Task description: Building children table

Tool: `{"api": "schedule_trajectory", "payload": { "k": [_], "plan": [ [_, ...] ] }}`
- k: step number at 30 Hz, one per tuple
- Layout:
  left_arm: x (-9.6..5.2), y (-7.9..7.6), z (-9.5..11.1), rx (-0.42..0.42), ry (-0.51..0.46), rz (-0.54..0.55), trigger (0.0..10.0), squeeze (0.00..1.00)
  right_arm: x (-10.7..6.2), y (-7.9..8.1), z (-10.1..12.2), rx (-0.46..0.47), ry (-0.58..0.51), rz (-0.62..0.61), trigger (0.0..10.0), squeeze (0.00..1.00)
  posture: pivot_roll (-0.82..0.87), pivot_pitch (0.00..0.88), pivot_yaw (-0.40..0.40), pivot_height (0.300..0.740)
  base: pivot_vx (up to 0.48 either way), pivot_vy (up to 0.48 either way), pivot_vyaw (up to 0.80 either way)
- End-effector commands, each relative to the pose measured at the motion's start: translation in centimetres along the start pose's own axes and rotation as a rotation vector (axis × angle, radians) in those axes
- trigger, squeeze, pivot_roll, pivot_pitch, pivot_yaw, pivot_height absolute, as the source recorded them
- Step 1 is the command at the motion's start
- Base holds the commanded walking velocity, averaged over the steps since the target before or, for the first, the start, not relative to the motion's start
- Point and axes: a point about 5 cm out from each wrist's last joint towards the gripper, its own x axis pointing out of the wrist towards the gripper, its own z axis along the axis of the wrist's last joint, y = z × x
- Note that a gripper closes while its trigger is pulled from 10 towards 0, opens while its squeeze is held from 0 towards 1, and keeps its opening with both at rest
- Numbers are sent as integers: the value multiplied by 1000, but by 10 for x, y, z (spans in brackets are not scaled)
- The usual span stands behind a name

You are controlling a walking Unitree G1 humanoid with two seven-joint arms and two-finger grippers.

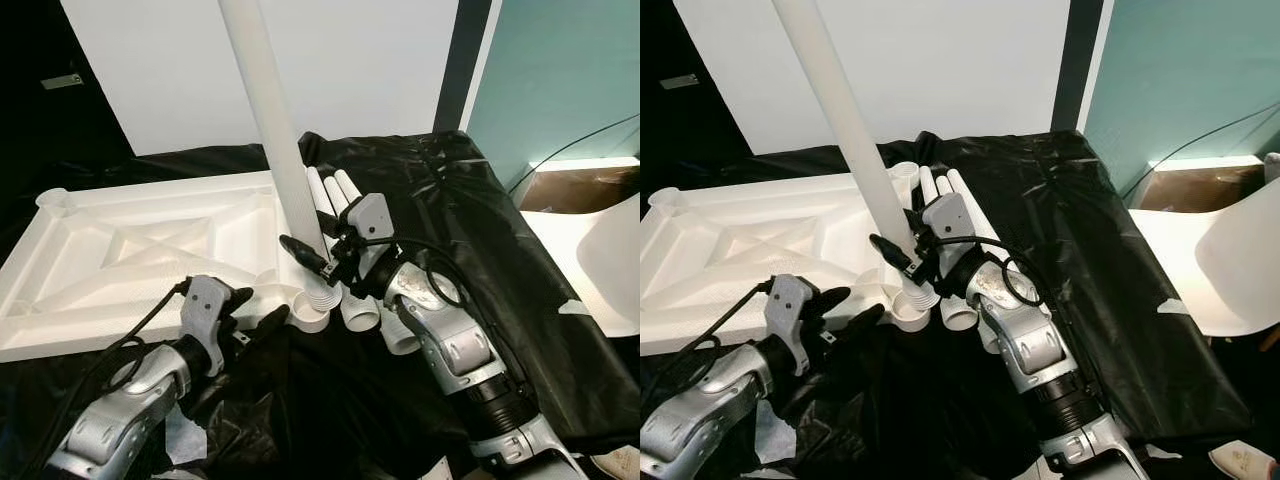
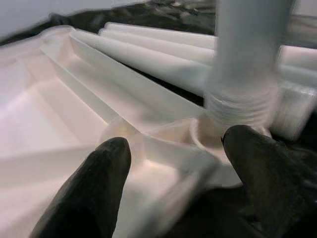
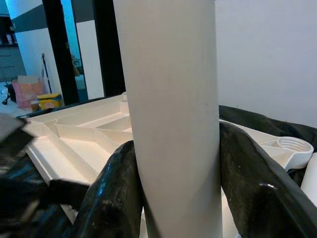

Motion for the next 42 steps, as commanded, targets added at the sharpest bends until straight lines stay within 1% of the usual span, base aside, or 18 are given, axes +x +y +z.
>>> {"api": "schedule_trajectory", "payload": {
  "k": [1,5,8,9,10,11,12,17,22,23,25,26,30,31,33,34,35,42],
  "plan": [
    [1,-6,-4,44,29,-175,10000,0,-2,-1,-6,17,23,-6,10000,0,81,0,59,740,0,0,0],
    [5,-1,-10,79,79,-119,10000,0,-2,-1,-6,17,25,-2,10000,0,76,0,55,740,0,0,0],
    [4,-1,-11,79,92,-128,10000,0,-3,-1,-6,16,26,-1,10000,0,76,0,55,740,0,0,0],
    [1,-3,-12,66,99,-161,10000,0,-3,-2,-6,16,26,-1,10000,0,76,0,53,740,0,0,0],
    [-8,-10,-10,5,97,-262,10000,0,-3,-3,-7,17,27,-3,10000,0,76,0,53,740,0,0,0],
    [-8,-10,-10,5,97,-262,10000,0,-3,-3,-7,17,27,-3,10000,0,76,0,53,740,0,0,0],
    [-15,-14,-6,-35,75,-334,10000,0,-3,-3,-7,17,28,-3,10000,0,79,0,55,740,0,0,0],
    [-23,-17,0,-86,43,-419,10000,0,-2,-2,-7,20,28,-2,10000,0,83,0,53,740,0,0,0],
    [-19,-11,-5,-36,66,-384,10000,0,-1,-1,-7,22,25,1,10000,0,83,0,53,740,0,0,0],
    [-11,-1,-1,-13,21,-300,10000,0,0,0,-7,23,23,4,10000,0,81,0,54,740,0,0,0],
    [-11,-1,-1,-13,21,-300,10000,0,0,0,-7,23,23,4,10000,0,81,0,54,740,0,0,0],
    [-8,3,2,1,-4,-258,10000,0,0,-1,-7,22,22,3,10000,0,79,0,54,740,0,0,0],
    [-4,13,-2,52,44,-206,10000,0,0,-1,-7,22,21,2,10000,0,77,0,53,740,0,0,0],
    [-6,19,-15,96,143,-195,10000,110,0,-1,-6,20,21,3,10000,0,76,0,53,740,0,0,0],
    [-6,19,-15,96,143,-195,10000,110,0,-1,-6,20,21,3,10000,0,76,0,53,740,0,0,0],
    [-11,23,-29,140,244,-211,10000,98,0,-1,-6,20,20,2,10000,0,76,0,53,740,0,0,0],
    [-14,23,-33,147,272,-223,10000,98,0,-1,-6,20,20,2,10000,0,76,0,53,740,0,0,0],
    [-22,27,-47,150,382,-254,10000,12,0,-2,-6,20,19,0,10000,0,74,0,54,740,0,0,0]
  ]
}}
